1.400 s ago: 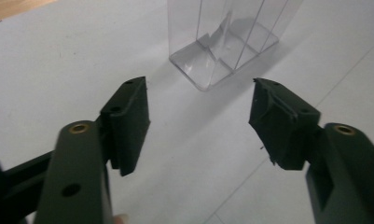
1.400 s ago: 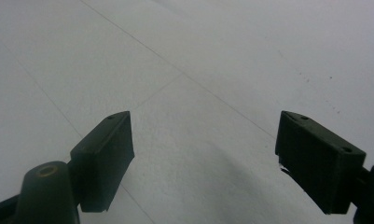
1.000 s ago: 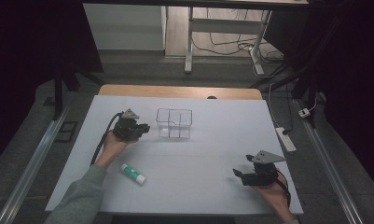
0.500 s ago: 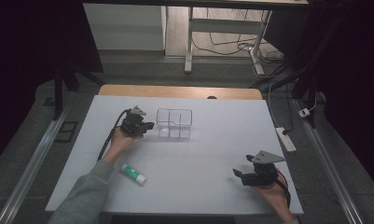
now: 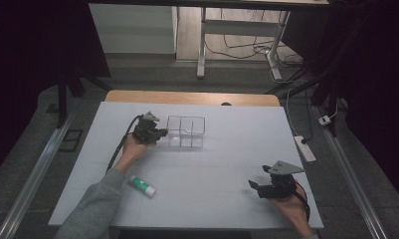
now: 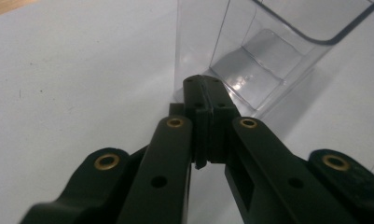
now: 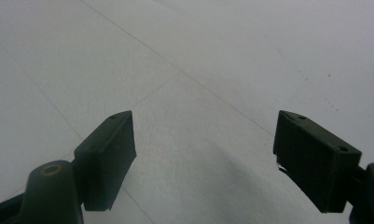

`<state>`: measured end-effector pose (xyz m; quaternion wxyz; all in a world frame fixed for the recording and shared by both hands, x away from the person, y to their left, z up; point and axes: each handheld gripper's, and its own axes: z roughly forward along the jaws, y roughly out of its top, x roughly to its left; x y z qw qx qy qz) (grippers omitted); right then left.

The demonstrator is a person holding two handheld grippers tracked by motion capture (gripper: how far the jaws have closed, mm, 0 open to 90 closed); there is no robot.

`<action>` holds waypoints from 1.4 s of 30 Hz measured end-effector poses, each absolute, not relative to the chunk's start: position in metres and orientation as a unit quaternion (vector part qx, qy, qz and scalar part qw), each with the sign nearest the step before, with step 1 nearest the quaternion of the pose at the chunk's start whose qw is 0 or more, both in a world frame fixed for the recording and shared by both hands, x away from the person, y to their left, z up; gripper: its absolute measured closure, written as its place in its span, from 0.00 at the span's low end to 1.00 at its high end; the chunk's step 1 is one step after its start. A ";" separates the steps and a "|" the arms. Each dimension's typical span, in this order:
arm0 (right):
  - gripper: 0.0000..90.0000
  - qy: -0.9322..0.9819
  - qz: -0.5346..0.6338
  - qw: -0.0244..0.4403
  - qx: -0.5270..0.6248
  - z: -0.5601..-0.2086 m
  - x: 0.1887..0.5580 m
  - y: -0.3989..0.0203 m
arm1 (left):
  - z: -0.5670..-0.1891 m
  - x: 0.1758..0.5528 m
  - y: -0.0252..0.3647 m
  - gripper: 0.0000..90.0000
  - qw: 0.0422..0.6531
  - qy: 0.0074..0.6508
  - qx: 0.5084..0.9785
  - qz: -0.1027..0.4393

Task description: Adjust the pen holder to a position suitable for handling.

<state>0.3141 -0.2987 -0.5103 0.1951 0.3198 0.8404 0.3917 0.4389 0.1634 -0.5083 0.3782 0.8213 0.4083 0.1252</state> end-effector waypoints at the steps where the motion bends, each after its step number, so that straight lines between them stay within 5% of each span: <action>1: 0.22 0.840 0.392 0.195 0.320 -0.510 0.314 -0.299 | -0.508 0.439 0.163 0.98 0.378 0.409 0.821 0.126; 42: 0.23 0.842 0.384 0.193 0.325 -0.512 0.312 -0.300 | -0.509 0.450 0.114 0.98 0.386 0.371 0.837 0.113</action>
